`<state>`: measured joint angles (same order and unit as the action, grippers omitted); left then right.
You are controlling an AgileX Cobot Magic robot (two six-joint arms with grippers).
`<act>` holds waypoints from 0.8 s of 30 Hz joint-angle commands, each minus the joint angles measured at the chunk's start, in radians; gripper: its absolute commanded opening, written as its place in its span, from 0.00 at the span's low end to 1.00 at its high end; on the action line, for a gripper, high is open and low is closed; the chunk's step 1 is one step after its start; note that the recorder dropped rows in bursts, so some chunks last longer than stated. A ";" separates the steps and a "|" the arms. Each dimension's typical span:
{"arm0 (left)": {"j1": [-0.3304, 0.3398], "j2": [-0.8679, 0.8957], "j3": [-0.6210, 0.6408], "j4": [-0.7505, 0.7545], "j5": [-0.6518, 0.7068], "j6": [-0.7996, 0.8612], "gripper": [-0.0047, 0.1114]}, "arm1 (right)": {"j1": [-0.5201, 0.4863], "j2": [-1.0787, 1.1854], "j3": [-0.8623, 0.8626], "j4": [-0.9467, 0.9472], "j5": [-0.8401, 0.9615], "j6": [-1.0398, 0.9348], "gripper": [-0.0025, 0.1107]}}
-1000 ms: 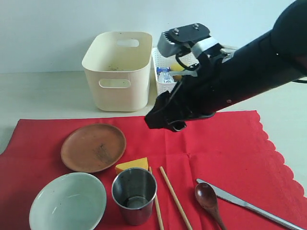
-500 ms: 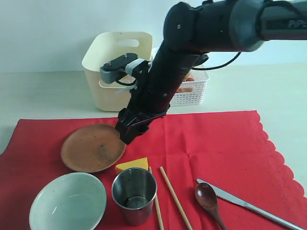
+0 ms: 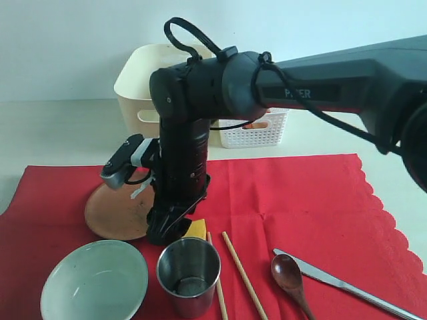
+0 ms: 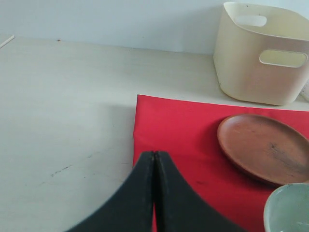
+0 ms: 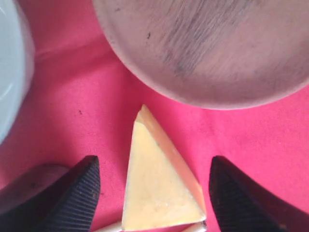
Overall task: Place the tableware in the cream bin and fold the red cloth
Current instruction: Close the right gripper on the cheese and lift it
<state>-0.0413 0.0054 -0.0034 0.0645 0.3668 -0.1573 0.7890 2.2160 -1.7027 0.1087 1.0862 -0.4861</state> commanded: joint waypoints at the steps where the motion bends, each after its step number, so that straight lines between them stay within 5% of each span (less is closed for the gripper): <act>1: 0.002 -0.005 0.003 0.001 -0.011 0.000 0.04 | 0.002 0.024 -0.014 -0.035 0.007 0.005 0.57; 12: 0.002 -0.005 0.003 0.001 -0.011 0.000 0.04 | 0.002 0.056 -0.014 -0.109 -0.064 0.072 0.53; 17: 0.002 -0.005 0.003 0.001 -0.011 0.000 0.04 | 0.002 0.070 -0.014 -0.109 -0.065 0.072 0.34; 21: 0.002 -0.005 0.003 0.001 -0.011 0.000 0.04 | 0.002 0.074 -0.014 -0.116 -0.065 0.072 0.06; 24: 0.002 -0.005 0.003 0.001 -0.011 0.000 0.04 | 0.002 0.063 -0.023 -0.147 -0.062 0.111 0.02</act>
<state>-0.0413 0.0054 -0.0034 0.0645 0.3668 -0.1573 0.7896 2.2820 -1.7134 0.0000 1.0295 -0.4070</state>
